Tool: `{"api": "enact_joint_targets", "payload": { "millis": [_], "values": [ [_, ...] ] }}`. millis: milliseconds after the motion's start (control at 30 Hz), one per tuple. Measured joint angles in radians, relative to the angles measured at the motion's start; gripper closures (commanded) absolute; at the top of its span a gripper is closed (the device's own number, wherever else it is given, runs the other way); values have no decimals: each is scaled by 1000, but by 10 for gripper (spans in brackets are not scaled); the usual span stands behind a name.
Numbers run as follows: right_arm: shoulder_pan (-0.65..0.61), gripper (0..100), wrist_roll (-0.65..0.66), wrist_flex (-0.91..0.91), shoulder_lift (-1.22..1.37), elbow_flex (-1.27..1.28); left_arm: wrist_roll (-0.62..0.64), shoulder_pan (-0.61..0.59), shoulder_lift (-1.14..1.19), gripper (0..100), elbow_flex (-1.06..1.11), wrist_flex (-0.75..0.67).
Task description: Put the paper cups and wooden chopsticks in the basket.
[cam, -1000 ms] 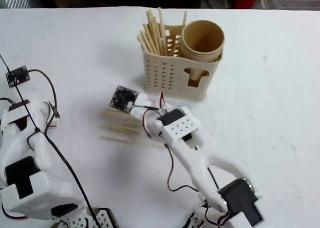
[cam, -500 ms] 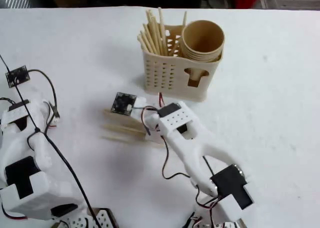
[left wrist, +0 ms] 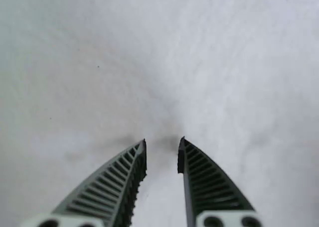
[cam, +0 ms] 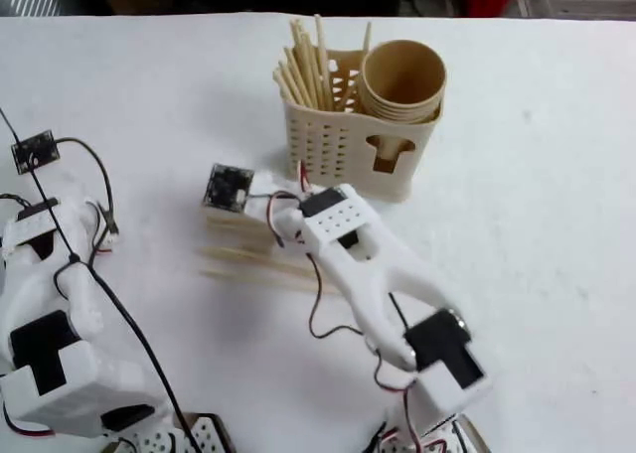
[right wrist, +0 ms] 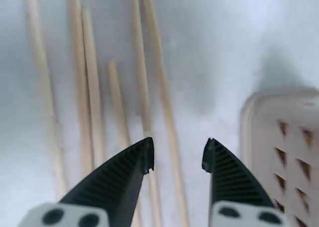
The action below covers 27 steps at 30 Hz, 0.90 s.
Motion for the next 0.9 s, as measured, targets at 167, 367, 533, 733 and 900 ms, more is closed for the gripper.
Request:
{"api": "enact_joint_targets", "payload": {
  "millis": [167, 367, 533, 733, 900],
  "values": [
    [0, 826, 37, -68, 120, -15, 0, 0, 0, 879, 0, 0],
    [2, 992, 38, -68, 176, -55, 0, 0, 0, 879, 0, 0],
    [6, 981, 38, -64, 178, -64, 0, 0, 0, 879, 0, 0],
    [6, 983, -40, 2, 121, -83, 0, 0, 0, 879, 0, 0],
    [6, 983, -101, 84, -57, -83, 0, 0, 0, 879, 0, 0]
  ]
}}
